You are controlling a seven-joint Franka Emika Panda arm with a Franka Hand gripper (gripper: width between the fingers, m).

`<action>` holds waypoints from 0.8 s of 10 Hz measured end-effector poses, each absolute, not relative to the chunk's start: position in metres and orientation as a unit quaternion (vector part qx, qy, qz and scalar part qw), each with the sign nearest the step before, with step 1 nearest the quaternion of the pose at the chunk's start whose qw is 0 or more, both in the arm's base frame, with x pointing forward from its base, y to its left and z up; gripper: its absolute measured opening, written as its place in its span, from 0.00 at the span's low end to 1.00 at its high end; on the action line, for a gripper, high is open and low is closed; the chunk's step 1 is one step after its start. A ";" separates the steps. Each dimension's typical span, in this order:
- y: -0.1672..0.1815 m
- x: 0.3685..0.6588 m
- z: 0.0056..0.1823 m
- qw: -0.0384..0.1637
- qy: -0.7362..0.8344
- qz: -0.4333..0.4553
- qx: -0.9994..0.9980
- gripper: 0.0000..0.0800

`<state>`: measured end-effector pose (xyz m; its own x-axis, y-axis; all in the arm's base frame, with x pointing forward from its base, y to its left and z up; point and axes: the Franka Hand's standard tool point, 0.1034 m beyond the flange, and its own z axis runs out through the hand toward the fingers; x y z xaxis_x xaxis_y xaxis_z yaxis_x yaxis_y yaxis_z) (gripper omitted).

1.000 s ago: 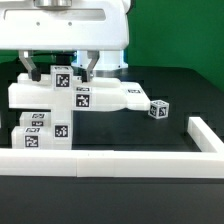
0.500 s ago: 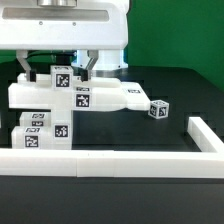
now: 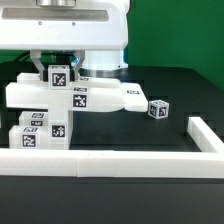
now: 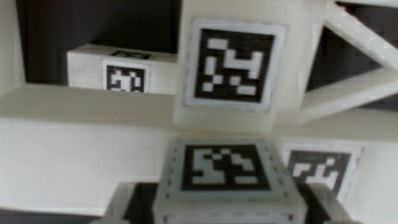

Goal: Assemble chair

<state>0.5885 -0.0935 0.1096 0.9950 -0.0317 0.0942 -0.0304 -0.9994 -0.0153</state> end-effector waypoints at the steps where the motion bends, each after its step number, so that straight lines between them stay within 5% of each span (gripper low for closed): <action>1: -0.093 0.588 0.109 0.009 0.056 -0.047 -0.997 0.34; 8: -0.090 0.589 0.109 0.025 0.321 -0.049 -0.945 0.34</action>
Offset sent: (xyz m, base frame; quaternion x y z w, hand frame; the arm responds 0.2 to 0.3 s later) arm -0.0063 0.0021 -0.0045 -0.0141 0.0113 0.1921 0.9812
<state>0.5891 -0.0899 0.1085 0.7886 -0.6102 0.0761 -0.6054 -0.7921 -0.0782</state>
